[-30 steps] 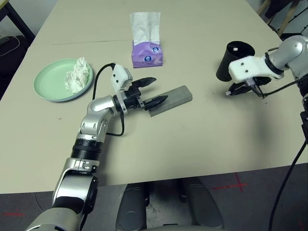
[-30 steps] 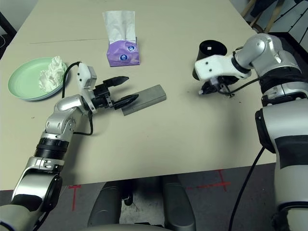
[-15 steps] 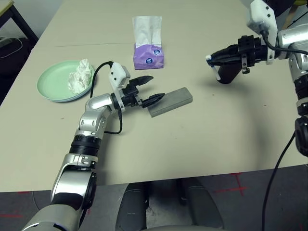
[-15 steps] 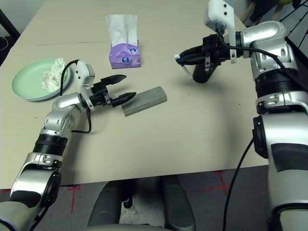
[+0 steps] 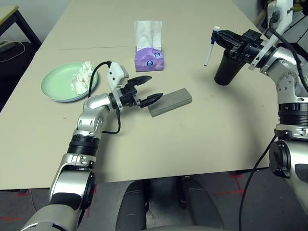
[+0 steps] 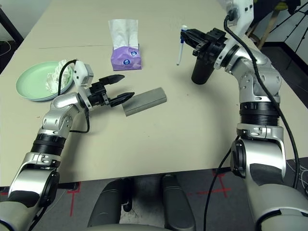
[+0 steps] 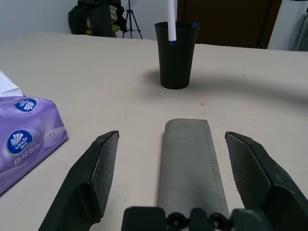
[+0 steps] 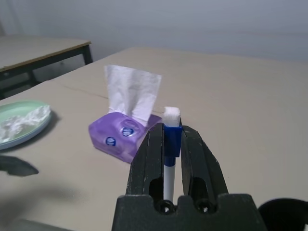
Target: Organize and tidy the items on the table.
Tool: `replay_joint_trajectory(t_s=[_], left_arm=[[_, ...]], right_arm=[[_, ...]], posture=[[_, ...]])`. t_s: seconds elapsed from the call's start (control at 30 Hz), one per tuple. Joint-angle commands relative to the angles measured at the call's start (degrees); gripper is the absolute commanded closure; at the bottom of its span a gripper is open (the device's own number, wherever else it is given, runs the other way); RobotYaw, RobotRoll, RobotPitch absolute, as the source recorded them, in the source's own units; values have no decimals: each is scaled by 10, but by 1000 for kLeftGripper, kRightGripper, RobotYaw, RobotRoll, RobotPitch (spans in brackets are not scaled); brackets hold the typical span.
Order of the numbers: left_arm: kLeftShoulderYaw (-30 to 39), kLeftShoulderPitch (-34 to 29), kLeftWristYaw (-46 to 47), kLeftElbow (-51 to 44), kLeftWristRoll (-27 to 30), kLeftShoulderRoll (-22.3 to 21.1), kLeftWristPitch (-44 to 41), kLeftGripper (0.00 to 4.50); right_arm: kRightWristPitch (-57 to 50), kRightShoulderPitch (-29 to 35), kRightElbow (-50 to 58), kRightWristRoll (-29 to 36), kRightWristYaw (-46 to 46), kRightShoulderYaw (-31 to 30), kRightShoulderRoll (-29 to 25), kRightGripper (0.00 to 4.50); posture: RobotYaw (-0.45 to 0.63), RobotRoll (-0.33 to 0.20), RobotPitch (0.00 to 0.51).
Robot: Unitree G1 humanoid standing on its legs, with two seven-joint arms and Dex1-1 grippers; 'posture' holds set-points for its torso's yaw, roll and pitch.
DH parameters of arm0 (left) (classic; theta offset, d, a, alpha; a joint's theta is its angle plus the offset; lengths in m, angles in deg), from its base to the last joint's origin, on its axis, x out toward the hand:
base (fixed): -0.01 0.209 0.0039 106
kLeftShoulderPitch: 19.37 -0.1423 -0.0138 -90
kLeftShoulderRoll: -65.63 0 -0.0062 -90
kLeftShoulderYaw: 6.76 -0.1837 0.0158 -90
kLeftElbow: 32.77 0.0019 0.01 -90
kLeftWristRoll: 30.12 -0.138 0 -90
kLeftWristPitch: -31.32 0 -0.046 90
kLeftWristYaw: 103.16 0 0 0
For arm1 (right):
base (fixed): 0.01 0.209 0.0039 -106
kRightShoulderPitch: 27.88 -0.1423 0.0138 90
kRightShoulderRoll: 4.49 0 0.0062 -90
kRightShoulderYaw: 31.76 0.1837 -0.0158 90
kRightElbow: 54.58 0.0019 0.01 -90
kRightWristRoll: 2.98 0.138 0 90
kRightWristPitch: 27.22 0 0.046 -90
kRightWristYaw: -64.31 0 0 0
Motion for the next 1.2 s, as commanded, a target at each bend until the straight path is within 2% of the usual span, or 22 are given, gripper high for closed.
replay_joint_trajectory(t_s=[0.03, 0.2, 0.37, 0.73, 1.2], left_arm=[[-7, -2, 0, -1, -6, 3, -5, 0], [-8, 0, 2, 1, -6, 5, -6, 0], [-5, 8, 0, 1, -4, 0, -12, 0], [2, 27, 1, 18, -6, -8, -7, 0], [1, 31, 1, 23, -7, -7, -6, 0]], right_arm=[[49, 0, 3, -14, -75, 15, 23, 4181], [101, -12, -13, -19, -156, 27, 48, 4181], [111, -27, -35, -22, -203, 30, 42, 4181], [105, -18, -49, -38, -251, 31, 18, 4181], [6, -18, -23, -44, -273, 22, 2, 4181]], posture=[[18, 0, 126], [20, 0, 126], [27, 0, 124], [24, 0, 118], [22, 0, 118]])
